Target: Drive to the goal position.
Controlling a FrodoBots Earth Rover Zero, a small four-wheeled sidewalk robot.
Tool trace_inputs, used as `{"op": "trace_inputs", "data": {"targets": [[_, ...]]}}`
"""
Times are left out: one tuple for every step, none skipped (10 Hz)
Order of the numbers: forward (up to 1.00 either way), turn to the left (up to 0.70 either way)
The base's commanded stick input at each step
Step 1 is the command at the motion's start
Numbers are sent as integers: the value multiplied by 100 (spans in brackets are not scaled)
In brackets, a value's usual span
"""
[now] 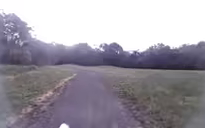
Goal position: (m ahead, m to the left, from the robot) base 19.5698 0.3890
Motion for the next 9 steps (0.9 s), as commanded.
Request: {"op": "trace_inputs", "data": {"targets": [[70, 0], [70, 3], [70, 24], [70, 35], [70, 35], [70, 14], [70, 0], [70, 0], [70, 0]]}}
